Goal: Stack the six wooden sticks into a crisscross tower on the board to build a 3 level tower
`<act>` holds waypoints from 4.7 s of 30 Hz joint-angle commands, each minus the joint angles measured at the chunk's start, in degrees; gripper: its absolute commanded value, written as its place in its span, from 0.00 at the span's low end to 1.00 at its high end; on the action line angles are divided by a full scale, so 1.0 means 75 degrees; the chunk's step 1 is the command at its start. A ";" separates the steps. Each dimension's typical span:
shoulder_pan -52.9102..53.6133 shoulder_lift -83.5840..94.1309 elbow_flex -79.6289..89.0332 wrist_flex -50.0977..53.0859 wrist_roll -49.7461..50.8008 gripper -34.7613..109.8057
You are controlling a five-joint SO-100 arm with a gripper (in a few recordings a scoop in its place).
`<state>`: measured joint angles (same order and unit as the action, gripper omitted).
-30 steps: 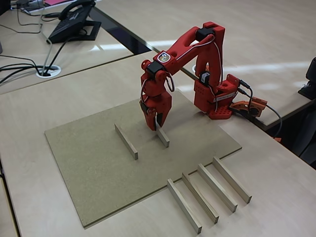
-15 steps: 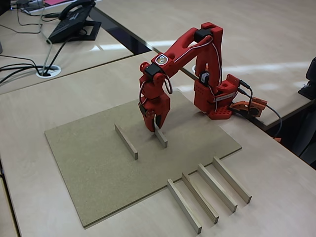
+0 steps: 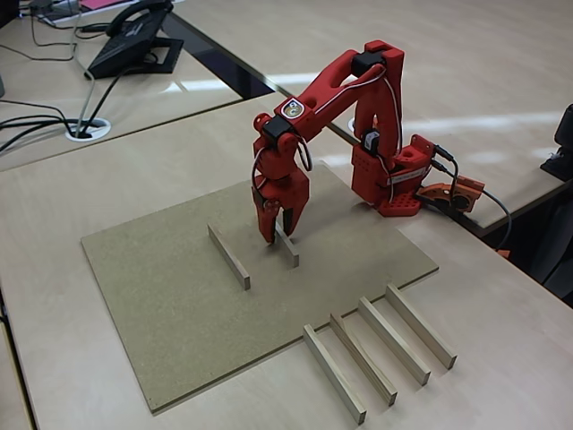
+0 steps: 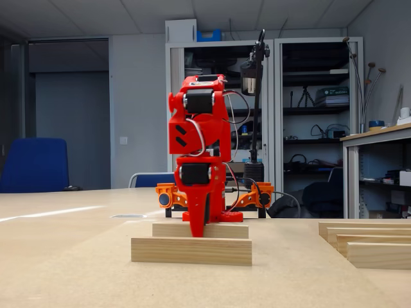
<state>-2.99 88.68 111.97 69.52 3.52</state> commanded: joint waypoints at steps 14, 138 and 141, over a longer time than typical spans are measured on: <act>-0.0117 0.0164 0.0129 0.0316 0.0375 0.39; -0.7559 -0.0738 -0.5484 0.0609 0.8871 0.24; -0.6832 -0.0492 -0.5332 0.1184 0.9445 0.24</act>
<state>-58.27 80.42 73.48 74.44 70.93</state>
